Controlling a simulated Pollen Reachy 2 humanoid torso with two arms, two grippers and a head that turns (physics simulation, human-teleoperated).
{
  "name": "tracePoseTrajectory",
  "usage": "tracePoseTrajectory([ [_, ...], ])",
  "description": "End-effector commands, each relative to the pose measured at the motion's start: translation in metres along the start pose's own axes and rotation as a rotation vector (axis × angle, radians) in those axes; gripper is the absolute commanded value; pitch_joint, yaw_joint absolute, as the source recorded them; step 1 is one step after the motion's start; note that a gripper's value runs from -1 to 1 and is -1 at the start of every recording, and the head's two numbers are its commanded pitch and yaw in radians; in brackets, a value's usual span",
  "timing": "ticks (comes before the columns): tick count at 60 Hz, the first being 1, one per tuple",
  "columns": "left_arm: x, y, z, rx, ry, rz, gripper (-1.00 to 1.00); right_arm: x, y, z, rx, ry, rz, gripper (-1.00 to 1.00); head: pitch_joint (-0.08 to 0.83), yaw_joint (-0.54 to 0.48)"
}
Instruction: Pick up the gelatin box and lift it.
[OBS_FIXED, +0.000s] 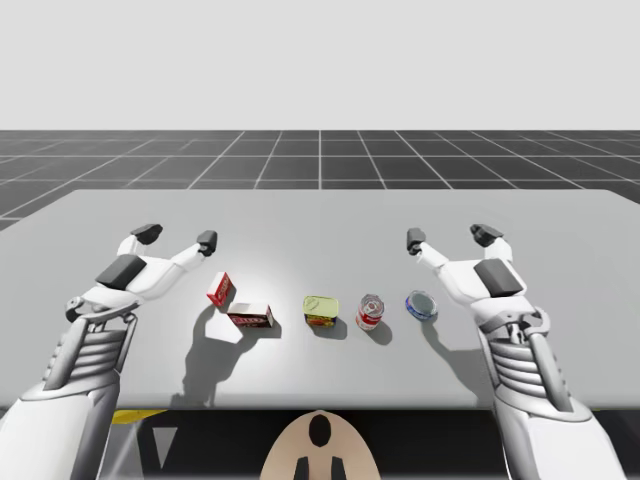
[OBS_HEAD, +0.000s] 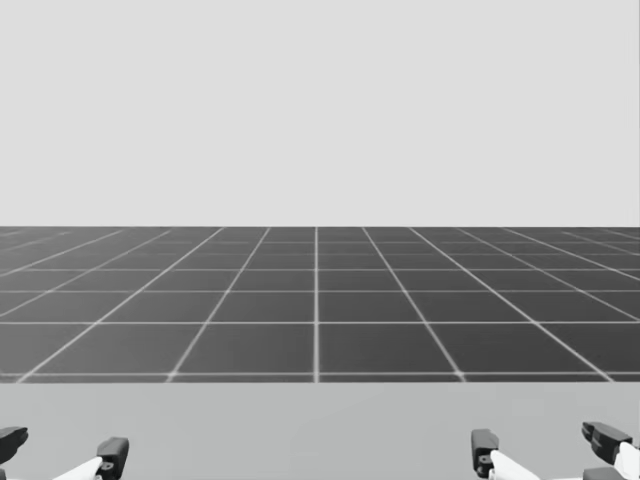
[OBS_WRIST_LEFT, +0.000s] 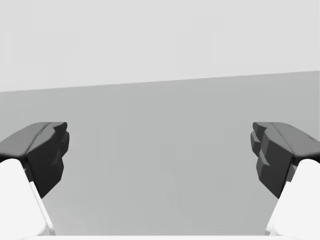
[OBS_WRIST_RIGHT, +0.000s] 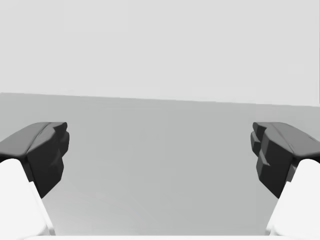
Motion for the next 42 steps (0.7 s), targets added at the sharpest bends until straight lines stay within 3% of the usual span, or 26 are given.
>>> tracePoseTrajectory([
  [1, 0.0, -0.0006, 0.0005, 0.002, -0.002, -0.013, -1.0, -0.0024, 0.0014, 0.0002, -0.01, 0.021, 0.005, -1.0, 0.005, -0.01],
  [4, 0.0001, -0.0008, 0.0007, 0.002, -0.002, -0.014, -1.0, -0.0018, 0.0024, 0.0014, 0.011, 0.057, -0.04, -1.0, 0.014, -0.01],
  [7, 0.0001, -0.0008, 0.0008, 0.003, -0.003, -0.015, -1.0, -0.0023, 0.0012, 0.0004, -0.022, 0.051, -0.015, -1.0, 0.025, -0.01],
  [11, -0.0001, -0.0009, 0.0008, 0.003, -0.002, -0.017, -1.0, -0.0013, 0.0006, -0.0002, -0.016, 0.051, -0.018, -1.0, 0.051, -0.01],
  [20, -0.0002, -0.0011, 0.0009, 0.003, -0.003, -0.024, -1.0, -0.0031, 0.002, -0.0004, -0.015, 0.044, 0.019, -1.0, 0.16, 0.0],
  [33, 0.0003, -0.0005, 0.0012, 0.001, -0.006, -0.033, -1.0, -0.0045, 0.0021, -0.0002, -0.016, 0.032, 0.044, -1.0, 0.321, 0.02],
  [42, 0.0007, 0.0002, 0.0014, 0.002, -0.006, -0.036, -1.0, -0.0046, 0.002, 0.0001, -0.012, 0.033, 0.049, -1.0, 0.434, 0.09],
])
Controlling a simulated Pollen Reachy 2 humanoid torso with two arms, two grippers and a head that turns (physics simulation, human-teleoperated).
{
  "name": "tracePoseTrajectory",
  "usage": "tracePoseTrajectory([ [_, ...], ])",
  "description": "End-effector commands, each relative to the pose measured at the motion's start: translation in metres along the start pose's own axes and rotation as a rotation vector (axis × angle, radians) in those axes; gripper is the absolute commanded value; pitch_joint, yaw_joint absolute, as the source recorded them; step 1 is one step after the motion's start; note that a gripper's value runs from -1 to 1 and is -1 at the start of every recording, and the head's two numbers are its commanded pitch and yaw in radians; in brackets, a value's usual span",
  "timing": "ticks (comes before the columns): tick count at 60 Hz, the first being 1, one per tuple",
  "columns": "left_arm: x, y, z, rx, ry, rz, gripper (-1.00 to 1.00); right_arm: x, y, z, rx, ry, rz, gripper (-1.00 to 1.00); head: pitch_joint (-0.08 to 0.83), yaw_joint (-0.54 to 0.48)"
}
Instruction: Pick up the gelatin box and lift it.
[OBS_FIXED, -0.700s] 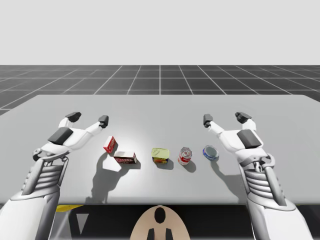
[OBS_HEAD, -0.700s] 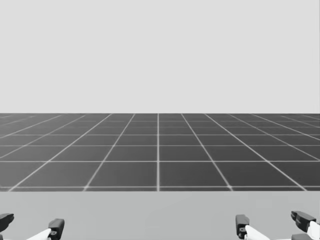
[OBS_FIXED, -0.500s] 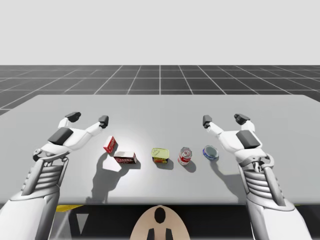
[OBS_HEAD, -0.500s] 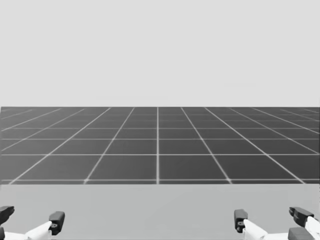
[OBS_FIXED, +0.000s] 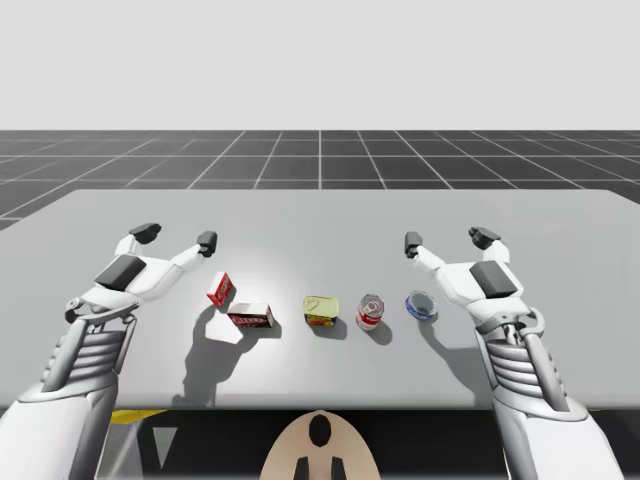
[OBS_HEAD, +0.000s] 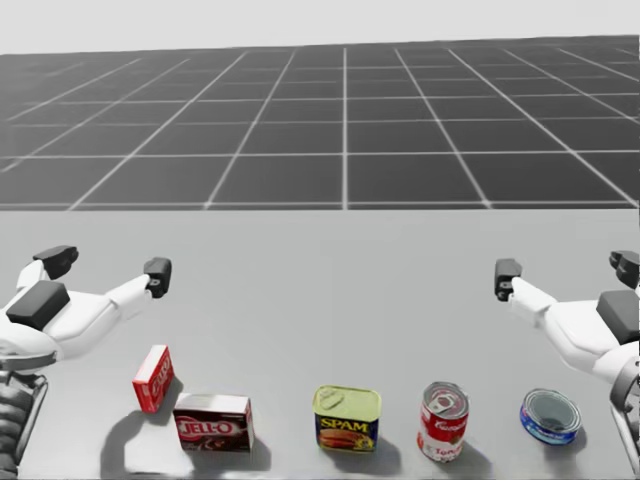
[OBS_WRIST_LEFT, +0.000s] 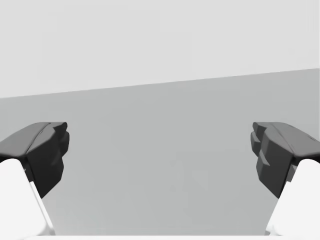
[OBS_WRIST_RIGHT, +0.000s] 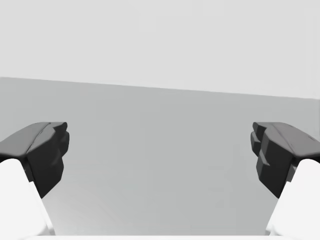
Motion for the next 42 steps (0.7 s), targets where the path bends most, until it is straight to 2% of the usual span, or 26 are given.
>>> tracePoseTrajectory([
  [1, 0.0004, 0.0008, 0.0002, 0.001, 0.0, -0.004, -1.0, -0.0003, -0.0001, 0.0003, 0.002, -0.001, 0.012, -1.0, 0.45, 0.11],
  [20, 0.0001, 0.0009, -0.0004, 0.0, 0.006, -0.001, -1.0, -0.0018, 0.0026, 0.0012, 0.034, 0.006, 0.032, -1.0, 0.61, 0.31],
  [32, 0.0023, -0.0003, 0.0015, -0.008, 0.001, 0.006, -1.0, -0.0037, 0.0039, 0.0011, 0.047, 0.013, 0.036, -1.0, 0.649, 0.37],
  [42, 0.0097, -0.0038, 0.0092, -0.025, 0.001, 0.0, -1.0, -0.0048, 0.0043, 0.0013, 0.048, 0.017, 0.037, -1.0, 0.655, 0.38],
])
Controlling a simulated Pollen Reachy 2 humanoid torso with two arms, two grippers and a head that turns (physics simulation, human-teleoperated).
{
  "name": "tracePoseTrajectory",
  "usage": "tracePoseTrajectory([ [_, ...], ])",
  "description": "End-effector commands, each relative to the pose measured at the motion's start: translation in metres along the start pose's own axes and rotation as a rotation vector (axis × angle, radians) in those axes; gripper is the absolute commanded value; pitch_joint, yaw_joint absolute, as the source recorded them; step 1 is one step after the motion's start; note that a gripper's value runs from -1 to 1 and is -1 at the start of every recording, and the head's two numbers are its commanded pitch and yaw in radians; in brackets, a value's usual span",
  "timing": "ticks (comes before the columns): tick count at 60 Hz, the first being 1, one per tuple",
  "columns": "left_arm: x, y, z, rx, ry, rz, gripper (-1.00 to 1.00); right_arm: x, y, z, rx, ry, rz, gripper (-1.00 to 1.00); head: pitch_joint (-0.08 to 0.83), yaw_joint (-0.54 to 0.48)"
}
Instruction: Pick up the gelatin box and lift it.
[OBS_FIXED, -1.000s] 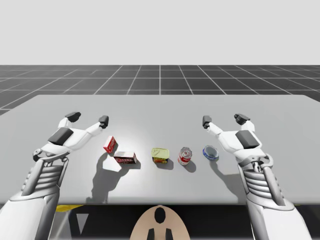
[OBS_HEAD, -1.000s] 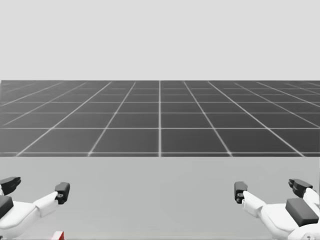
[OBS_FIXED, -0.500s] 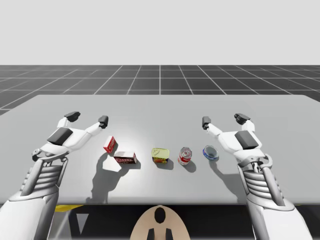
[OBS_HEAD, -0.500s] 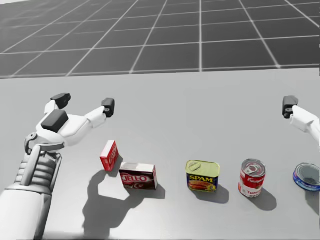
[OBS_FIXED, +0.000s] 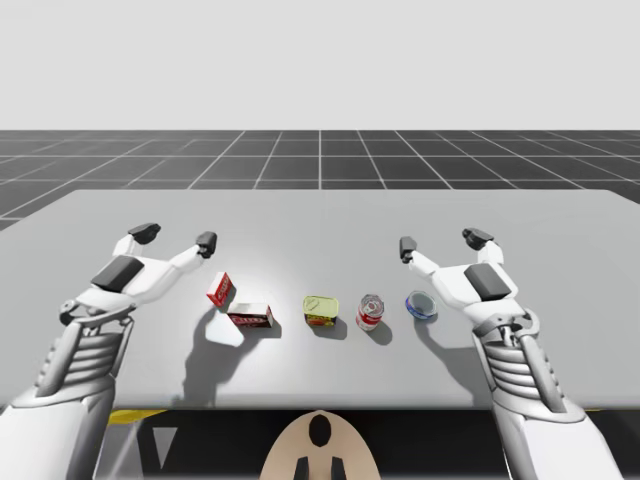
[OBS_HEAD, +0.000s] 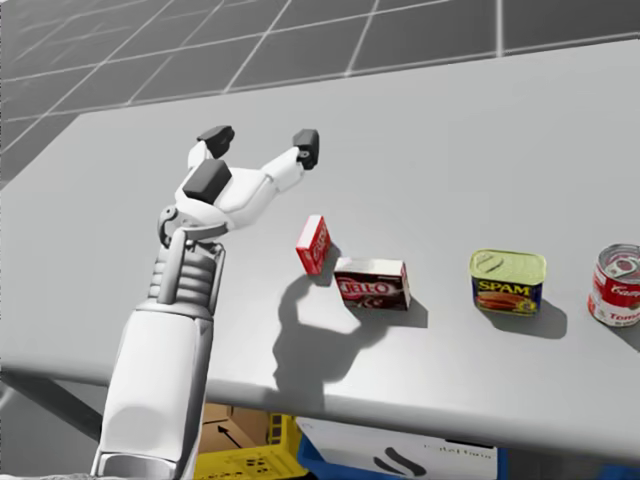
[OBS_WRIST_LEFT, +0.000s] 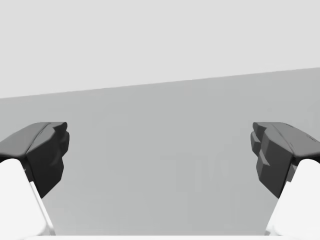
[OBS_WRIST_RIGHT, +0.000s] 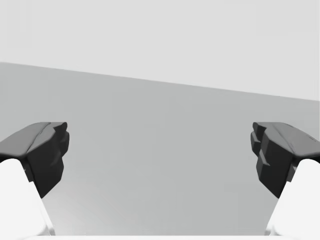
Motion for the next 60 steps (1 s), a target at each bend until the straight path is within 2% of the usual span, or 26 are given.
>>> tracePoseTrajectory([
  [1, 0.008, -0.001, 0.007, -0.02, 0.012, -0.006, -1.0, -0.001, 0.001, 0.0, 0.004, 0.004, 0.002, -1.0, 0.655, 0.37],
  [5, 0.013, 0.003, 0.014, -0.032, 0.082, 0.013, -1.0, -0.001, 0.001, 0.0, 0.001, 0.003, 0.001, -1.0, 0.651, 0.37],
  [7, 0.015, 0.005, 0.016, -0.038, 0.092, 0.016, -1.0, -0.001, 0.001, 0.0, 0.0, 0.003, 0.0, -1.0, 0.649, 0.37],
  [10, 0.02, 0.007, 0.022, -0.025, 0.122, 0.008, -1.0, -0.001, 0.001, 0.0, -0.002, 0.002, 0.001, -1.0, 0.649, 0.37],
  [13, 0.024, 0.008, 0.03, -0.04, 0.151, 0.019, -1.0, -0.001, 0.001, 0.0, -0.001, 0.002, 0.003, -1.0, 0.652, 0.37],
  [17, 0.023, 0.007, 0.039, -0.057, 0.205, 0.004, -1.0, -0.002, 0.002, 0.0, 0.001, 0.003, 0.006, -1.0, 0.654, 0.37],
  [21, 0.016, 0.006, 0.049, -0.082, 0.257, -0.013, -1.0, -0.002, 0.003, 0.0, 0.003, 0.004, 0.007, -1.0, 0.655, 0.38],
  [24, 0.011, 0.006, 0.055, -0.102, 0.284, -0.008, -1.0, -0.002, 0.003, 0.0, 0.003, 0.004, 0.009, -1.0, 0.656, 0.38],
  [27, 0.004, 0.007, 0.061, -0.102, 0.309, -0.031, -1.0, -0.003, 0.003, -0.001, 0.003, 0.003, 0.011, -1.0, 0.657, 0.38],
  [32, -0.007, 0.011, 0.072, -0.126, 0.356, -0.04, -1.0, -0.003, 0.003, -0.001, 0.003, 0.0, 0.015, -1.0, 0.659, 0.38],
  [39, -0.023, 0.011, 0.081, -0.149, 0.402, -0.023, -1.0, -0.003, 0.003, -0.001, 0.003, -0.002, 0.021, -1.0, 0.662, 0.39],
  [48, -0.045, 0.007, 0.082, -0.145, 0.429, -0.018, -1.0, -0.001, 0.003, 0.0, 0.0, -0.009, 0.02, -1.0, 0.665, 0.39],
  [60, -0.071, 0.0, 0.066, -0.13, 0.483, -0.026, -1.0, 0.001, 0.002, 0.0, 0.0, -0.018, 0.02, -1.0, 0.67, 0.4],
])
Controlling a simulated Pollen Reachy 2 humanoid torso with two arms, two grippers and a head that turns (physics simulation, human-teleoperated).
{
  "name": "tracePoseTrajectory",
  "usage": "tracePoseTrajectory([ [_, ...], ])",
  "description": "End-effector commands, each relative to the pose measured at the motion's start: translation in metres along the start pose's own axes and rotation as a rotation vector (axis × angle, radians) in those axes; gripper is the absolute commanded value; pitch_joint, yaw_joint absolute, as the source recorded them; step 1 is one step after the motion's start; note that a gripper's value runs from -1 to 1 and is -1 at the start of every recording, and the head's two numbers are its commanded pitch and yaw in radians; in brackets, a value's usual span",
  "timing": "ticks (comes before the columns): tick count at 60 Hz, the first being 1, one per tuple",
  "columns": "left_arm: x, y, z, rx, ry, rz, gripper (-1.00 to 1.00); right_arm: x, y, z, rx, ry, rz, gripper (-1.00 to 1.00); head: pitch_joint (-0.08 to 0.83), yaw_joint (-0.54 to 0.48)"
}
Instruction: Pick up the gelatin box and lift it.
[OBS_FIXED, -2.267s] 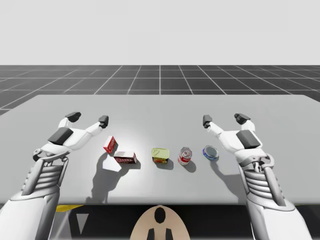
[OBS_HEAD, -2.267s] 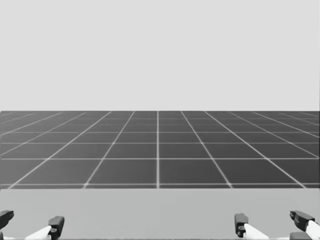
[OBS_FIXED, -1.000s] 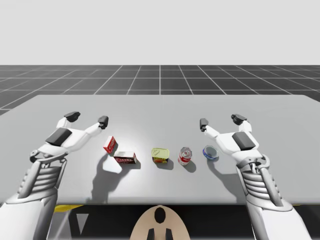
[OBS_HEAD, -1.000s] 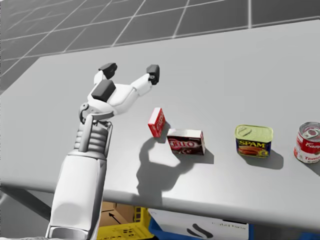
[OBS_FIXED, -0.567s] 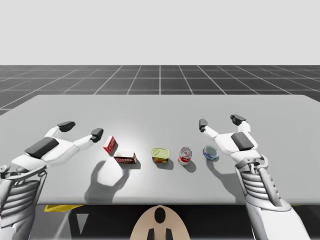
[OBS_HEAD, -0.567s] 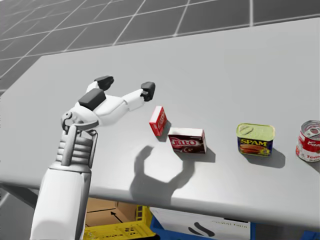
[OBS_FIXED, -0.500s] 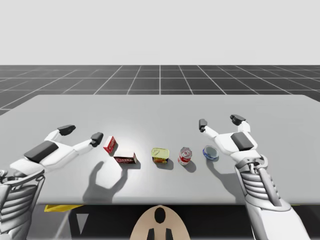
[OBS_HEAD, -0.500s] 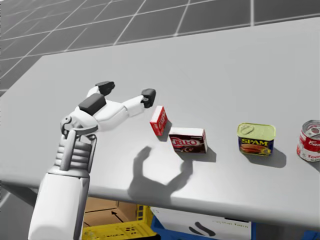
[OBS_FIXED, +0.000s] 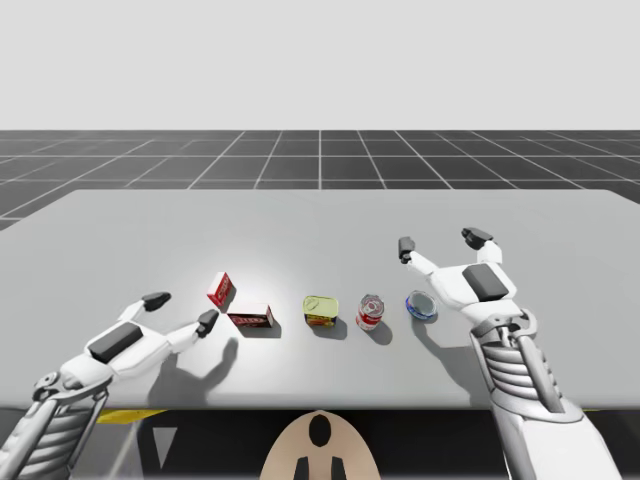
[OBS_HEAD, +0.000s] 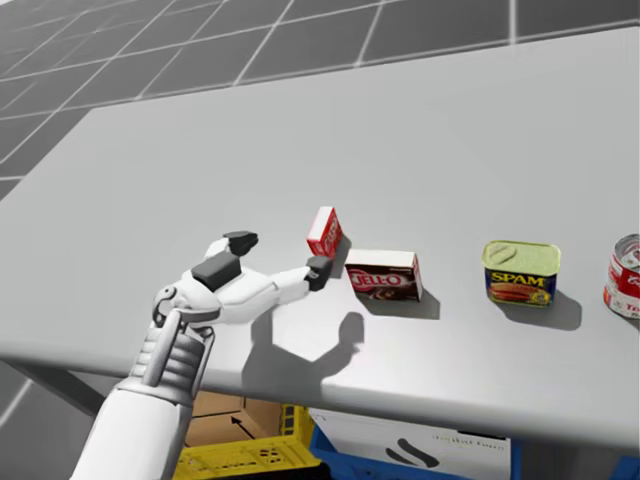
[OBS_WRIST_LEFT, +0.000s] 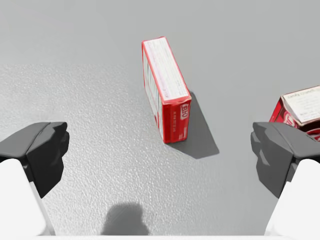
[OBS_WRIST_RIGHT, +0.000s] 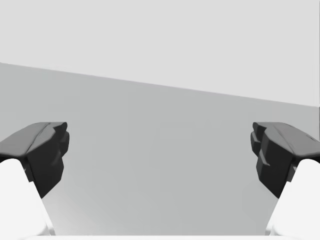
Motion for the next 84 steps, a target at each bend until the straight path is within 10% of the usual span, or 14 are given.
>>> tracePoseTrajectory([
  [1, -0.014, -0.003, -0.018, 0.008, 0.039, -0.002, -1.0, 0.002, -0.001, 0.0, 0.0, -0.007, 0.001, -1.0, 0.671, 0.4],
  [55, -0.004, -0.019, -0.089, 0.123, 0.077, -0.005, -1.0, 0.009, -0.003, 0.004, -0.026, -0.046, -0.005, -1.0, 0.68, 0.4],
  [59, -0.005, -0.021, -0.089, 0.131, 0.078, -0.012, -0.52, 0.009, -0.003, 0.004, -0.025, -0.048, -0.006, -1.0, 0.68, 0.4],
  [62, -0.006, -0.022, -0.088, 0.13, 0.08, -0.015, 0.72, 0.01, -0.003, 0.004, -0.024, -0.048, -0.006, -1.0, 0.681, 0.4],
  [64, -0.006, -0.022, -0.088, 0.127, 0.081, -0.015, 0.92, 0.01, -0.003, 0.004, -0.025, -0.049, -0.006, -1.0, 0.68, 0.39],
  [84, -0.006, -0.026, -0.082, 0.116, 0.071, -0.037, 1.0, 0.011, -0.004, 0.005, -0.028, -0.054, -0.01, -1.0, 0.552, 0.41],
])
